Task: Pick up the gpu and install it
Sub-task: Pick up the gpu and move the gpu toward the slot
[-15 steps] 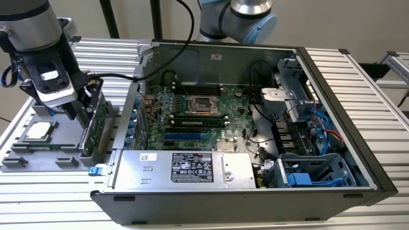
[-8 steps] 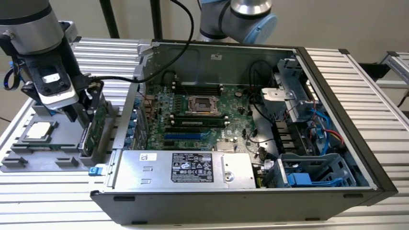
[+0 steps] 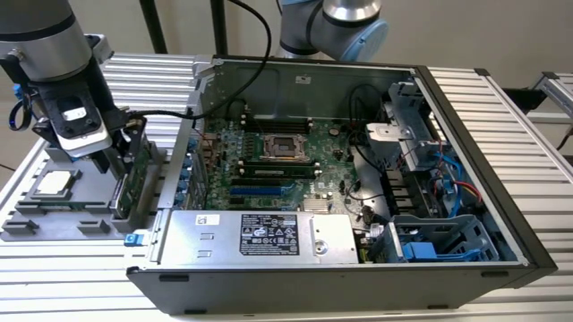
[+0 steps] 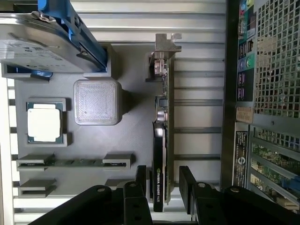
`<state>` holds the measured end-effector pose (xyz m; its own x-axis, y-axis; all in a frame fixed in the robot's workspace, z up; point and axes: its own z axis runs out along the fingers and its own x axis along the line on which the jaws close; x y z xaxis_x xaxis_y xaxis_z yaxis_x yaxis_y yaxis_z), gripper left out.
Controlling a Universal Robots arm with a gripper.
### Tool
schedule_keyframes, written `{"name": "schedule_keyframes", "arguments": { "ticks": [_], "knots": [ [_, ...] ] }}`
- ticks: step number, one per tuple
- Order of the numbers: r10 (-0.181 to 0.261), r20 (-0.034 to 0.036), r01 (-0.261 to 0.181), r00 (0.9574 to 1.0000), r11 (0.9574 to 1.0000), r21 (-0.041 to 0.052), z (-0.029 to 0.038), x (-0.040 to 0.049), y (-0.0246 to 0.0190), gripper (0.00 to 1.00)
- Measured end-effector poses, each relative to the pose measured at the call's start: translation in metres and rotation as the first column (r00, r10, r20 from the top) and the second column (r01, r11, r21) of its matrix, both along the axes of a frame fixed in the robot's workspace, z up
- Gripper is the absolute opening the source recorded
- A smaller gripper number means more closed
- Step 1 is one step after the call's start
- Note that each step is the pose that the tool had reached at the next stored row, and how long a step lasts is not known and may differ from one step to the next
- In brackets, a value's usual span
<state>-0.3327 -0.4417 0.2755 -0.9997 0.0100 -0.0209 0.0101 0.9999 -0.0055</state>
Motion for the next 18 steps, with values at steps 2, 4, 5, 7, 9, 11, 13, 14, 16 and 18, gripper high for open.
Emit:
{"name": "schedule_keyframes", "arguments": {
  "ticks": [2, 4, 5, 7, 9, 11, 13, 14, 16, 18],
  "knots": [
    [0.0, -0.0002, 0.0, 1.0, 1.0, -0.0001, -0.0009, 0.0, 0.0, 1.0],
    [0.0, -0.0003, 0.0, 1.0, 1.0, 0.0009, -0.0016, -0.0001, 0.0, 1.0],
    [0.0, -0.0002, 0.0, 1.0, 1.0, 0.0028, -0.0019, -0.0001, 0.0, 1.0],
    [0.0, -0.0001, 0.0, 1.0, 1.0, 0.0069, -0.0025, 0.0, 0.0, 1.0],
    [0.0, -0.0001, 0.0, 1.0, 1.0, 0.0091, -0.0031, 0.0, 0.0, 1.0],
    [0.0, -0.0003, 0.0, 1.0, 0.9999, 0.0121, -0.0036, -0.0001, -0.0001, 1.0],
    [0.0, -0.0002, 0.0, 1.0, 0.9996, 0.027, -0.004, 0.0, 0.0, 1.0],
    [0.0, -0.0002, 0.0, 1.0, 0.9996, 0.0282, -0.0043, 0.0, 0.0001, 1.0],
    [0.0, -0.0001, 0.0, 1.0, 0.9996, 0.0283, -0.0052, -0.0001, 0.0, 1.0],
    [0.0, -0.0002, 0.0, 1.0, 0.9996, 0.0283, -0.0063, 0.0, 0.0, 1.0]
  ]
}}
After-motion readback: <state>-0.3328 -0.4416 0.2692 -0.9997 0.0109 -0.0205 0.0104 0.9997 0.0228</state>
